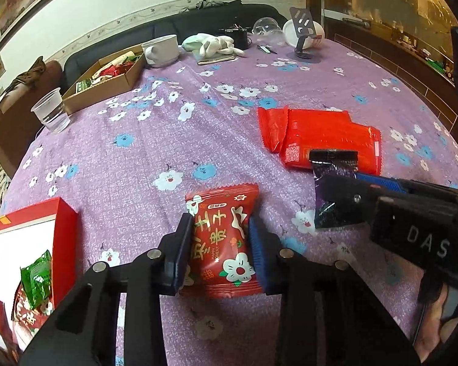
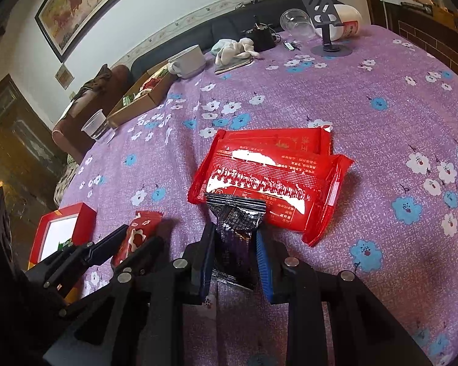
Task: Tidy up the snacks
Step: 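Lift the red packet toward the tray with the left gripper while the right holds the purple packet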
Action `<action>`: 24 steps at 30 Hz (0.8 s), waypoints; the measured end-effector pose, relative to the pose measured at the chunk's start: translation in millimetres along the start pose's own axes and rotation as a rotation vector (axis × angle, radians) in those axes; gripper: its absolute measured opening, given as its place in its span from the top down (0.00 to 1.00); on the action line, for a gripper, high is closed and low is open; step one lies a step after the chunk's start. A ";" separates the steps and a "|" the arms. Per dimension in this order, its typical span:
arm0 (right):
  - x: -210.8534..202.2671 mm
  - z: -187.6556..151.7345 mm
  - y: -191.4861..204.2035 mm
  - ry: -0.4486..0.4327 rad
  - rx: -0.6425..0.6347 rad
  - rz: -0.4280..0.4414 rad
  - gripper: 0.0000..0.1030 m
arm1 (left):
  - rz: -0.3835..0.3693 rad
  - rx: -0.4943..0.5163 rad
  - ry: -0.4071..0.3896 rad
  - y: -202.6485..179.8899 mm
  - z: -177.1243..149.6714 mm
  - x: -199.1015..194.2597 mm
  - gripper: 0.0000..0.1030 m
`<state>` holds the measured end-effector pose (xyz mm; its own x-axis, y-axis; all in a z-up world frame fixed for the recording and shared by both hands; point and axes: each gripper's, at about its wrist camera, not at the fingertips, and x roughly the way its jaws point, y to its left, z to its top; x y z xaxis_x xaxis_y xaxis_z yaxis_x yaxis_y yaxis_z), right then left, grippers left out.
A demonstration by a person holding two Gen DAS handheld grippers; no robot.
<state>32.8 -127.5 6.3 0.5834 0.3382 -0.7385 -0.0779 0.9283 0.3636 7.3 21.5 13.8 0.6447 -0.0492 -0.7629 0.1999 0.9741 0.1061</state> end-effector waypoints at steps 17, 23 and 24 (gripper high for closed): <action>-17.5 0.3 14.6 -0.095 -0.050 0.105 0.75 | 0.074 -0.029 -0.137 25.4 -27.5 -66.3 0.69; -28.1 -3.4 33.9 -0.166 -0.135 0.129 0.75 | 0.130 -0.037 -0.229 45.8 -38.7 -109.3 0.71; -30.0 -4.6 38.4 -0.179 -0.154 0.134 0.75 | 0.137 -0.037 -0.240 48.7 -40.1 -114.3 0.86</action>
<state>8.6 -101.3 39.9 0.6923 0.4396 -0.5722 -0.2784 0.8943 0.3502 -86.2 83.4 80.6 0.8210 0.0371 -0.5697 0.0743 0.9824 0.1712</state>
